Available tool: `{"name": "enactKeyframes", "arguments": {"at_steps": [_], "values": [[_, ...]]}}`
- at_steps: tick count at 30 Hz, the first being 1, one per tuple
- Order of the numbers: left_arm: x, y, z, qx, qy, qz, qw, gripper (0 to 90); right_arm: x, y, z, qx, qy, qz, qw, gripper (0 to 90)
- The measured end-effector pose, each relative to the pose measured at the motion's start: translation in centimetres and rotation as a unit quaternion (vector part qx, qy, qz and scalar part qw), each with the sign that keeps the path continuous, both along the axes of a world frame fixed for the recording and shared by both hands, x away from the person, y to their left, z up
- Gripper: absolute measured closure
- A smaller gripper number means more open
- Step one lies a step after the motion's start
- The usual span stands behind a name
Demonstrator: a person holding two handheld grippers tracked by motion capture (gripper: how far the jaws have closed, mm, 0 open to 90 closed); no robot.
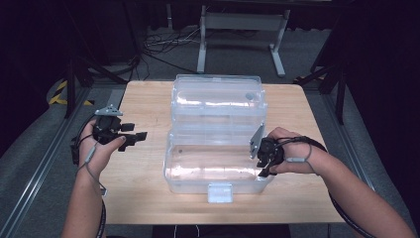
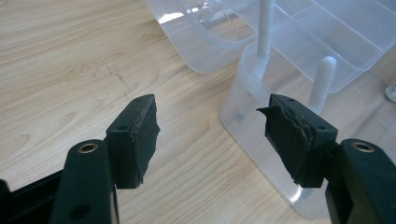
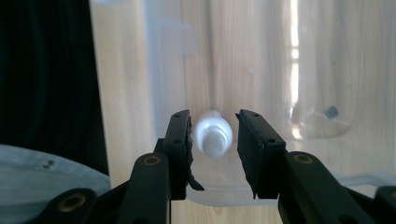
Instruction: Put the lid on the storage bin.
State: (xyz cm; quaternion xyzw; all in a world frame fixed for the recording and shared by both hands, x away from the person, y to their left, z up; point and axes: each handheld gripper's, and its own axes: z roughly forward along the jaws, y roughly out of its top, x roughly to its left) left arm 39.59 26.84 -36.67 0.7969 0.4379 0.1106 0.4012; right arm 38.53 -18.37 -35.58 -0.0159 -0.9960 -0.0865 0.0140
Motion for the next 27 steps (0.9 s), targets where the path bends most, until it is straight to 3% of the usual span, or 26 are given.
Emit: {"name": "enactKeyframes", "arguments": {"at_steps": [3, 11, 20, 25, 27], "values": [[0.1, -0.3, 0.1, 0.001, -0.002, -0.005, 1.0, 34.9, -0.6, -0.2, 0.6, 0.03, 0.003, -0.005, 0.9995, 64.1], [0.1, -1.0, 0.5, -0.003, -0.008, -0.016, 0.9998, 34.9, -2.4, 0.6, -0.1, 0.079, 0.002, 0.0, 0.9969, 63.0], [0.1, -2.0, 0.9, -0.006, -0.01, -0.03, 0.9995, 33.7, -2.9, 1.7, -3.3, 0.058, 0.004, 0.005, 0.9983, 67.9], [0.3, -2.7, 1.3, -0.014, -0.015, -0.042, 0.9989, 33.2, -3.1, 2.2, -4.4, 0.05, -0.001, 0.009, 0.9987, 76.0], [0.5, -3.2, 1.7, -0.011, -0.018, -0.05, 0.9985, 33.0, -3.3, 2.4, -4.8, 0.047, -0.013, 0.017, 0.9986, 82.9]]}}
